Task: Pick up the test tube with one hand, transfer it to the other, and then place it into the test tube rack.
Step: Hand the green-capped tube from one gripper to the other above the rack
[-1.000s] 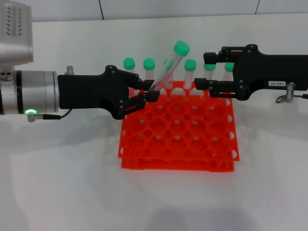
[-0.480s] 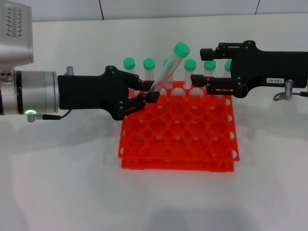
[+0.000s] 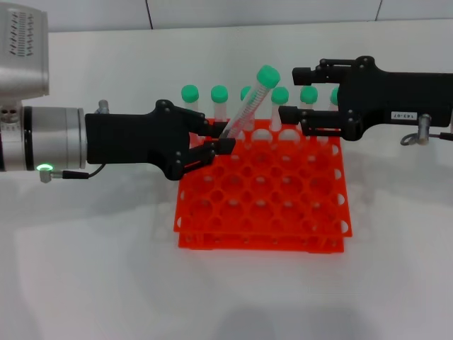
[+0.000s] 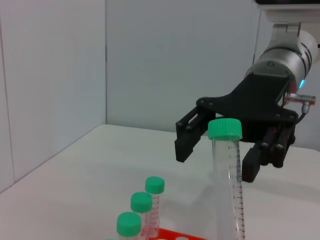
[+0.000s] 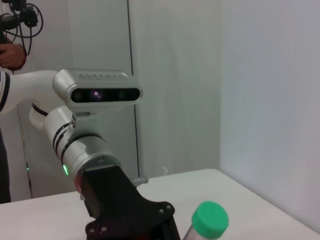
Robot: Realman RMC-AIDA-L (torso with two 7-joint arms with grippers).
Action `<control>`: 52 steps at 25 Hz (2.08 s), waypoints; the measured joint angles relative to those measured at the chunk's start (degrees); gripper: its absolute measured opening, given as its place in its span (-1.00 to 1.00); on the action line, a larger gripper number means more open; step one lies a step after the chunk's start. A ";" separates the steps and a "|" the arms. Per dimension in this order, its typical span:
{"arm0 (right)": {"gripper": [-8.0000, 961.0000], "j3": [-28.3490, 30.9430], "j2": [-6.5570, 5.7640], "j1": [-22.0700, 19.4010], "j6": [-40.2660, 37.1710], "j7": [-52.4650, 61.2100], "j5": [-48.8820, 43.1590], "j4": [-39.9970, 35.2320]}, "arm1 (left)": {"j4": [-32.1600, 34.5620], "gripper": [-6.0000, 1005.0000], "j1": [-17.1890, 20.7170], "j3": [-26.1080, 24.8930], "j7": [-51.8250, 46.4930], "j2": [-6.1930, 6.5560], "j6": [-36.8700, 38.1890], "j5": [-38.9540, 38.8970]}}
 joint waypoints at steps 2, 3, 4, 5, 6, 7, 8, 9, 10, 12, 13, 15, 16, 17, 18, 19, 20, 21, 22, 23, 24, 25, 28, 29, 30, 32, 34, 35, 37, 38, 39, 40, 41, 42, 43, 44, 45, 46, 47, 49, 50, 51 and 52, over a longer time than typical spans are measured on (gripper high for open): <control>0.21 -0.03 0.00 0.03 -0.07 0.01 0.47 -0.02 | 0.05 -0.59 0.11 0.00 0.03 0.00 0.02 0.00; 0.21 -0.05 0.00 0.07 -0.25 0.01 0.77 -0.03 | 0.09 -0.59 0.14 0.00 0.04 0.00 0.03 0.00; 0.21 -0.05 0.00 0.13 -0.45 0.01 0.95 -0.06 | 0.14 -0.59 0.15 0.00 0.04 0.00 0.03 0.00; 0.21 -0.05 0.00 0.20 -0.64 0.02 1.00 -0.09 | 0.14 -0.59 0.15 0.01 0.03 0.01 0.03 0.00; 0.20 -0.05 0.00 0.25 -0.81 0.04 1.03 -0.11 | 0.14 -0.59 0.15 0.01 0.03 0.01 0.03 0.00; 0.20 -0.05 0.00 0.31 -0.94 0.06 1.05 -0.12 | 0.13 -0.59 0.15 0.03 0.01 0.05 0.04 0.01; 0.20 -0.03 0.00 0.33 -1.12 0.08 1.12 -0.13 | 0.09 -0.59 0.16 0.07 -0.04 0.09 0.09 0.04; 0.20 -0.01 0.00 0.34 -1.31 0.09 1.28 -0.14 | 0.10 -0.59 0.18 0.08 -0.06 0.09 0.12 0.05; 0.20 -0.01 0.00 0.35 -1.36 0.09 1.37 -0.14 | 0.16 -0.59 0.20 0.08 -0.08 0.04 0.17 0.06; 0.20 0.00 0.00 0.51 -1.51 0.09 1.71 -0.14 | 0.29 -0.59 0.23 0.09 -0.09 -0.02 0.21 0.07; 0.20 0.00 0.00 0.51 -1.51 0.09 1.71 -0.14 | 0.29 -0.59 0.22 0.12 -0.09 -0.03 0.21 0.07; 0.20 -0.27 0.00 0.83 -1.61 0.10 1.91 -0.14 | 0.27 -0.59 0.14 0.36 -0.10 -0.03 0.22 0.08; 0.20 -0.40 0.00 0.98 -1.61 0.10 1.92 -0.14 | 0.27 -0.59 0.13 0.49 -0.11 -0.02 0.22 0.08; 0.20 -0.58 0.00 1.24 -1.61 0.10 1.92 -0.08 | 0.29 -0.59 0.13 0.64 -0.11 -0.03 0.22 0.09; 0.20 -0.73 0.01 1.52 -1.62 0.09 1.92 0.08 | 0.35 -0.59 0.15 0.69 -0.11 -0.02 0.22 0.09; 0.19 -0.81 0.03 1.78 -1.62 0.10 1.93 0.24 | 0.36 -0.59 0.15 0.71 -0.11 -0.02 0.22 0.09; 0.19 -0.93 0.05 2.04 -1.61 0.12 1.93 0.39 | 0.36 -0.59 0.15 0.71 -0.12 -0.02 0.22 0.09; 0.19 -0.99 0.07 2.19 -1.61 0.13 1.93 0.45 | 0.30 -0.59 0.12 0.71 -0.12 -0.01 0.22 0.09; 0.19 -1.15 0.08 2.32 -1.59 0.14 1.93 0.48 | 0.26 -0.59 0.09 0.71 -0.11 -0.01 0.22 0.09; 0.19 -1.24 0.08 2.40 -1.55 0.16 1.93 0.49 | 0.19 -0.59 0.02 0.71 -0.12 -0.01 0.21 0.09; 0.19 -1.37 0.08 2.49 -1.51 0.16 1.93 0.50 | 0.19 -0.59 0.03 0.70 -0.13 -0.01 0.21 0.09; 0.19 -1.43 0.09 2.55 -1.48 0.17 1.93 0.50 | 0.19 -0.59 0.03 0.70 -0.15 -0.02 0.21 0.09; 0.19 -1.45 0.11 2.78 -1.49 0.18 1.93 0.52 | 0.16 -0.59 0.03 0.75 -0.21 -0.05 0.20 0.09; 0.19 -1.45 0.14 2.88 -1.50 0.18 1.93 0.53 | 0.16 -0.59 0.03 0.77 -0.23 -0.06 0.20 0.09; 0.19 -1.45 0.15 2.95 -1.50 0.18 1.93 0.54 | 0.16 -0.59 0.02 0.78 -0.25 -0.07 0.20 0.09; 0.18 -1.45 0.18 3.17 -1.49 0.18 1.93 0.56 | 0.16 -0.59 0.05 0.78 -0.28 -0.08 0.20 0.09; 0.18 -1.46 0.18 3.42 -1.48 0.18 1.93 0.57 | 0.19 -0.59 0.09 0.79 -0.29 -0.08 0.20 0.09; 0.18 -1.48 0.18 3.54 -1.47 0.18 1.93 0.57 | 0.20 -0.59 0.11 0.81 -0.29 -0.09 0.20 0.09; 0.18 -1.51 0.17 3.65 -1.34 0.18 1.92 0.57 | 0.20 -0.59 0.14 0.85 -0.29 -0.09 0.20 0.09; 0.18 -1.51 0.17 3.70 -1.27 0.18 1.93 0.57 | 0.20 -0.59 0.14 0.86 -0.29 -0.09 0.20 0.09; 0.18 -1.52 0.17 3.72 -1.23 0.18 1.92 0.57 | 0.20 -0.59 0.14 0.87 -0.29 -0.09 0.20 0.09; 0.18 -1.52 0.17 3.73 -1.17 0.18 1.92 0.58 | 0.21 -0.59 0.14 0.88 -0.29 -0.09 0.20 0.09; 0.18 -1.52 0.17 3.74 -1.09 0.18 1.92 0.61 | 0.23 -0.59 0.13 0.88 -0.29 -0.09 0.20 0.09; 0.18 -1.52 0.17 3.75 -1.03 0.18 1.92 0.63 | 0.22 -0.59 0.12 0.88 -0.29 -0.09 0.20 0.09; 0.18 -1.52 0.17 3.75 -0.97 0.18 1.92 0.65 | 0.22 -0.59 0.10 0.88 -0.29 -0.09 0.20 0.08; 0.18 -1.52 0.17 3.75 -0.91 0.18 1.92 0.67 | 0.23 -0.59 0.07 0.88 -0.29 -0.09 0.20 0.09; 0.17 -1.52 0.17 3.75 -0.84 0.18 1.92 0.67 | 0.22 -0.59 0.04 0.88 -0.29 -0.09 0.20 0.08; 0.17 -1.52 0.17 3.75 -0.78 0.18 1.92 0.67 | 0.23 -0.59 0.02 0.88 -0.29 -0.09 0.20 0.09; 0.17 -1.52 0.17 3.75 -0.70 0.18 1.92 0.67 | 0.24 -0.59 0.00 0.88 -0.29 -0.09 0.20 0.09; 0.17 -1.52 0.17 3.75 -0.54 0.18 1.92 0.67 | 0.24 -0.59 -0.02 0.88 -0.30 -0.09 0.20 0.08; 0.17 -1.52 0.17 3.75 -0.46 0.18 1.92 0.67 | 0.25 -0.59 -0.03 0.88 -0.30 -0.09 0.20 0.08; 0.17 -1.52 0.17 3.76 -0.41 0.18 1.92 0.67 | 0.24 -0.59 -0.03 0.88 -0.30 -0.09 0.20 0.08; 0.17 -1.52 0.17 3.75 -0.38 0.18 1.92 0.67 | 0.24 -0.59 -0.04 0.88 -0.30 -0.09 0.20 0.08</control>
